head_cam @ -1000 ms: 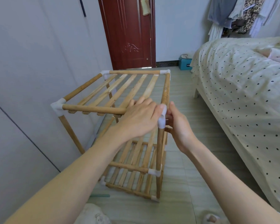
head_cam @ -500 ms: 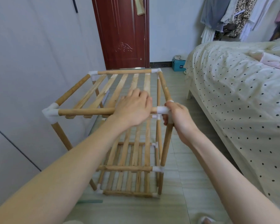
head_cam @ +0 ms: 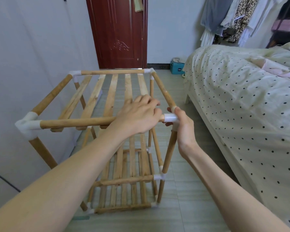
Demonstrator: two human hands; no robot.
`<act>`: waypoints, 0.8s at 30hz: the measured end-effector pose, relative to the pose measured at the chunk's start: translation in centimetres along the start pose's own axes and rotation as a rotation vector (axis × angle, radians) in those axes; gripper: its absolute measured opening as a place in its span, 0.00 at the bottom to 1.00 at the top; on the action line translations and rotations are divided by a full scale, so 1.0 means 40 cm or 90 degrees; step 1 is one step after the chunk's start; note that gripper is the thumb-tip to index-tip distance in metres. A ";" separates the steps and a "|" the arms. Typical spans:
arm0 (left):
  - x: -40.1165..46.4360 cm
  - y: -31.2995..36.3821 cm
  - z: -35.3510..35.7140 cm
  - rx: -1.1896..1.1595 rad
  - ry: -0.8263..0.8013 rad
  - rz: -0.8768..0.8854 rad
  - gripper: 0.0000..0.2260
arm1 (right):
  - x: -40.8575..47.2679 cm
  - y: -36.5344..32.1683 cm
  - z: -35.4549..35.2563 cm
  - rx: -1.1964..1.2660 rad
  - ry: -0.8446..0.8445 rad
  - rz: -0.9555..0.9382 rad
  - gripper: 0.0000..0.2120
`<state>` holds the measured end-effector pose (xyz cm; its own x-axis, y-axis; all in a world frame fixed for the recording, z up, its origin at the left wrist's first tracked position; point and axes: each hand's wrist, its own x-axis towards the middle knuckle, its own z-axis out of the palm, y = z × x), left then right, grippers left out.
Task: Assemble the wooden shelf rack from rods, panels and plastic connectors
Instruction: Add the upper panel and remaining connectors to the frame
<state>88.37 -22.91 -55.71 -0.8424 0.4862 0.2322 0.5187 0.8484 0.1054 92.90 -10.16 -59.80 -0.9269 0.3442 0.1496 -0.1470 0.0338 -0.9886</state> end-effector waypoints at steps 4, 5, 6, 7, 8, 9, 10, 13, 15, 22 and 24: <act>-0.005 0.011 -0.008 -0.028 0.025 0.009 0.19 | -0.011 -0.023 -0.012 0.025 -0.046 0.039 0.16; -0.013 0.012 -0.012 -0.034 0.027 0.010 0.19 | -0.020 -0.028 -0.015 0.036 -0.061 0.062 0.15; -0.026 0.012 -0.015 -0.035 0.045 0.014 0.18 | -0.030 -0.033 -0.019 0.045 -0.080 0.085 0.14; -0.039 0.010 -0.017 -0.029 0.081 0.023 0.17 | -0.040 -0.039 -0.024 0.054 -0.099 0.105 0.14; -0.052 0.007 -0.019 -0.022 0.123 0.036 0.16 | -0.050 -0.047 -0.030 0.059 -0.117 0.120 0.13; -0.064 -0.001 -0.019 -0.025 0.157 0.046 0.15 | -0.058 -0.057 -0.036 0.060 -0.133 0.130 0.13; -0.076 -0.011 -0.021 -0.041 0.180 0.040 0.14 | -0.065 -0.067 -0.043 0.057 -0.147 0.141 0.12; -0.103 -0.049 -0.035 -0.083 0.211 -0.018 0.13 | -0.082 -0.089 -0.065 0.013 -0.201 0.187 0.15; -0.125 -0.077 -0.047 -0.067 0.219 -0.005 0.13 | -0.112 -0.093 -0.075 0.009 -0.282 0.230 0.18; -0.189 -0.208 -0.114 0.001 0.169 -0.118 0.12 | -0.145 -0.117 -0.020 -0.315 -0.283 -0.064 0.07; -0.201 -0.189 -0.129 -0.059 0.174 -0.174 0.12 | -0.099 -0.137 0.001 -0.518 -0.234 -0.334 0.13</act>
<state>91.97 -34.30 -53.39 -0.8880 0.1613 0.4306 0.3023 0.9105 0.2823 97.38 -11.75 -54.96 -0.8823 -0.2002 0.4260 -0.4114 0.7677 -0.4912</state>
